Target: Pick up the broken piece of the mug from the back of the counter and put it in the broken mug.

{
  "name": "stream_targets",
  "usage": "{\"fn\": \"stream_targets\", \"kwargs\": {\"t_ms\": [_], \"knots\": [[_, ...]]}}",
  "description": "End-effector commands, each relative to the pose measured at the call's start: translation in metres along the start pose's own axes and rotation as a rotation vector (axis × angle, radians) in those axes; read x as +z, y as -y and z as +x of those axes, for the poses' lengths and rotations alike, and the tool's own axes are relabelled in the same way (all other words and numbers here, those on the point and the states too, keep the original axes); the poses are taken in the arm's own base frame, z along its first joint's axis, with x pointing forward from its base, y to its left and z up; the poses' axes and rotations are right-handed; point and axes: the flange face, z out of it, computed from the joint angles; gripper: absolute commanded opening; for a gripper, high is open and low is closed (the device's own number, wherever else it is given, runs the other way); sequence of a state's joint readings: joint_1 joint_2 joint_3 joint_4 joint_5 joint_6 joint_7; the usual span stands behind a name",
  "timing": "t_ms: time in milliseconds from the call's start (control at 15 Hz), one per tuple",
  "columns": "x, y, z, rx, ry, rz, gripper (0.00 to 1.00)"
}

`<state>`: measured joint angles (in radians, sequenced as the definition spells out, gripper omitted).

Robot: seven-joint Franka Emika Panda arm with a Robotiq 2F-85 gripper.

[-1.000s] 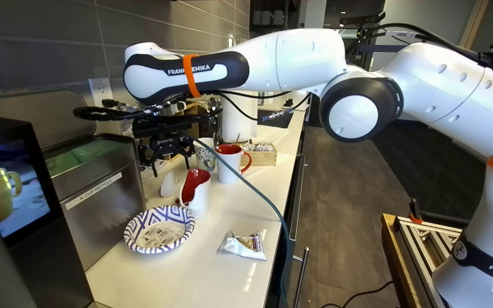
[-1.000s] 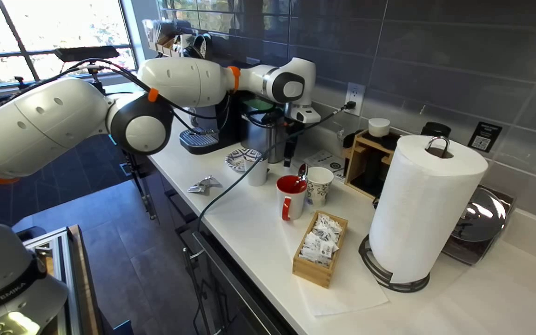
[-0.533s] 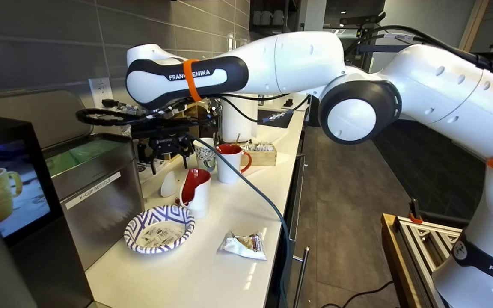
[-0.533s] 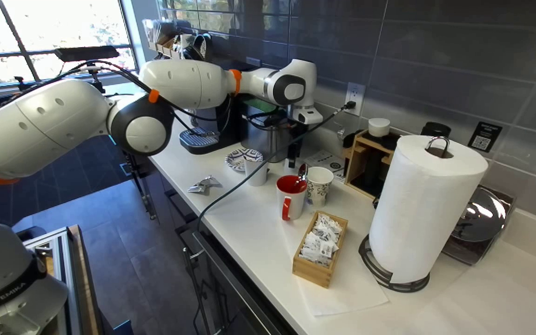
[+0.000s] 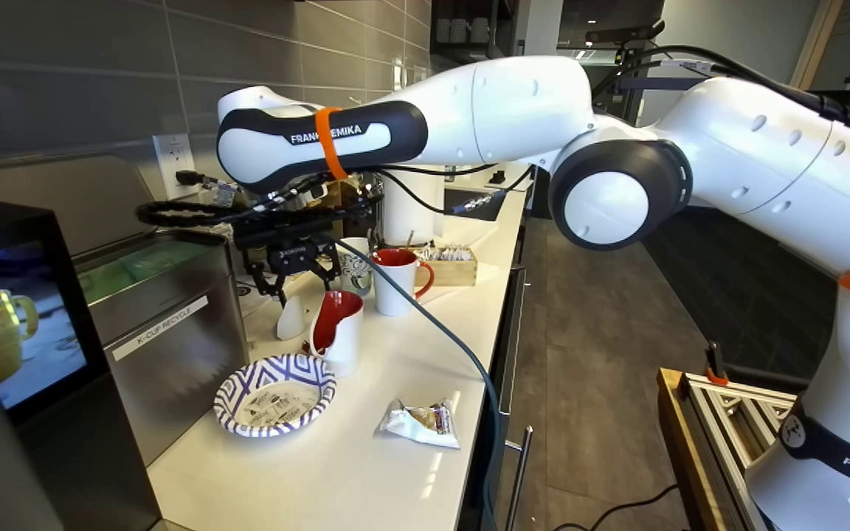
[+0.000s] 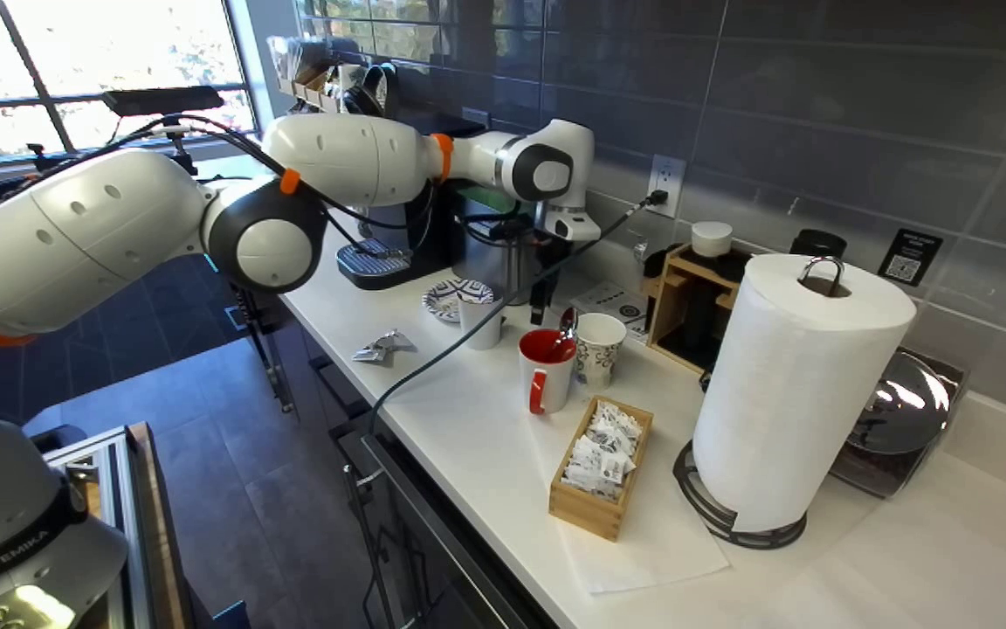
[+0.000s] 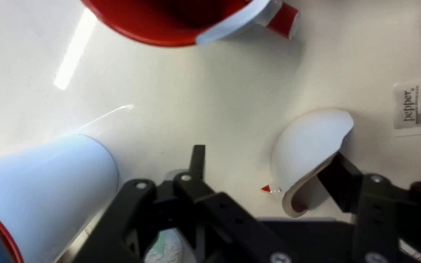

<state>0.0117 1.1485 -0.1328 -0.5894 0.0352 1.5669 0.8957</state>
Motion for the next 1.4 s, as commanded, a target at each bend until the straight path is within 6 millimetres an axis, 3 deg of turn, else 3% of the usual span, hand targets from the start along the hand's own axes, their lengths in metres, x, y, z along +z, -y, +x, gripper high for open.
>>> {"fn": "stream_targets", "kwargs": {"t_ms": [0, 400, 467, 1067, 1333], "knots": [[0.010, 0.002, -0.001, 0.014, 0.024, 0.002, 0.50], [0.015, 0.004, -0.003, 0.009, 0.034, -0.003, 0.04], [0.015, 0.002, -0.002, 0.008, 0.035, -0.009, 0.01], [-0.019, -0.022, 0.021, -0.036, 0.042, 0.048, 0.03], [-0.036, -0.023, 0.016, -0.124, 0.090, 0.108, 0.03]]}}
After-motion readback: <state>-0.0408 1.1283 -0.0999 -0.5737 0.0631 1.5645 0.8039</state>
